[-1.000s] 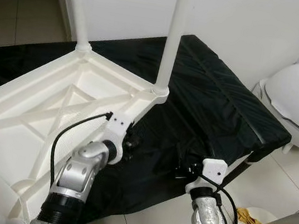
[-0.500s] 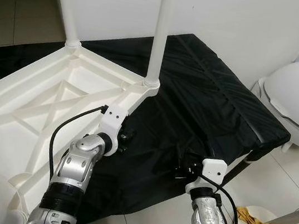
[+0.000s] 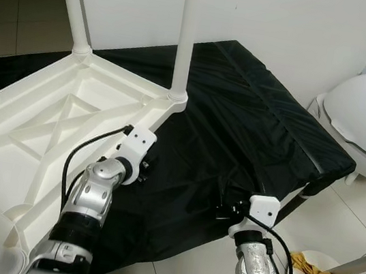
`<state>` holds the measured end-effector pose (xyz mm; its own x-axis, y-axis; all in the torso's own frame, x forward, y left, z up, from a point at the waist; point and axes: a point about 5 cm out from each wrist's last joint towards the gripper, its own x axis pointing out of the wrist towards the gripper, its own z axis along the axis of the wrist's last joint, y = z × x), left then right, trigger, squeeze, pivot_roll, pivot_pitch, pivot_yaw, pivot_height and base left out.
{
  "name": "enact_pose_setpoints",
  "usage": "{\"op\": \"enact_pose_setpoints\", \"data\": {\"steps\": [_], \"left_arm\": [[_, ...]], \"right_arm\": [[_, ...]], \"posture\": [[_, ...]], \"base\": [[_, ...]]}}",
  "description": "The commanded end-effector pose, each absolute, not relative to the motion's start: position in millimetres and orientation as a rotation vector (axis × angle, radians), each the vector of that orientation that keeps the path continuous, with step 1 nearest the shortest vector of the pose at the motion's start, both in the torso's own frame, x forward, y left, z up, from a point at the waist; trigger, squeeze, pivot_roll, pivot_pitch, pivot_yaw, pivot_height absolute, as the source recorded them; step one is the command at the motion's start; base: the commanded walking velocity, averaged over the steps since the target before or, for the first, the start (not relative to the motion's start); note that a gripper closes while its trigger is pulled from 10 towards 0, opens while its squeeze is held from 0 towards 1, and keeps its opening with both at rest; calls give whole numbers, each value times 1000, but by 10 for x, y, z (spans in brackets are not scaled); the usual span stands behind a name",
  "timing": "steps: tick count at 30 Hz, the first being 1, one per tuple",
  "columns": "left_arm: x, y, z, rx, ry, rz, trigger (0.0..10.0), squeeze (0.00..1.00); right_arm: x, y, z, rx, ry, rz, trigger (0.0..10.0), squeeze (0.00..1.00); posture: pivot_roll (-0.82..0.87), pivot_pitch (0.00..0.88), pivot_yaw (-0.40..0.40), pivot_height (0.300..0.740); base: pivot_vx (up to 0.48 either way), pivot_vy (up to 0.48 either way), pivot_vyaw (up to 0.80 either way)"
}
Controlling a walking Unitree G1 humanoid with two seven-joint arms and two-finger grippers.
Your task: Building children table
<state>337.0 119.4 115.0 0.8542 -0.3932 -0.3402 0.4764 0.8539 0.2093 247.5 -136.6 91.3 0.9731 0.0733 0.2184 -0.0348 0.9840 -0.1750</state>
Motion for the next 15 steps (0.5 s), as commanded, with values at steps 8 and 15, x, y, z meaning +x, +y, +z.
{"op": "enact_pose_setpoints", "data": {"steps": [8,15], "left_arm": [[3492,1763,1258,443,184,197,10000,0],[3489,1862,1232,458,195,206,10000,0]], "right_arm": [[2463,-1377,904,-170,-211,38,10000,0],[2458,-1377,899,-169,-210,37,10000,0]], "posture": [[-100,46,43,740],[-97,47,43,740]], "base": [[0,0,0],[0,0,0]]}}
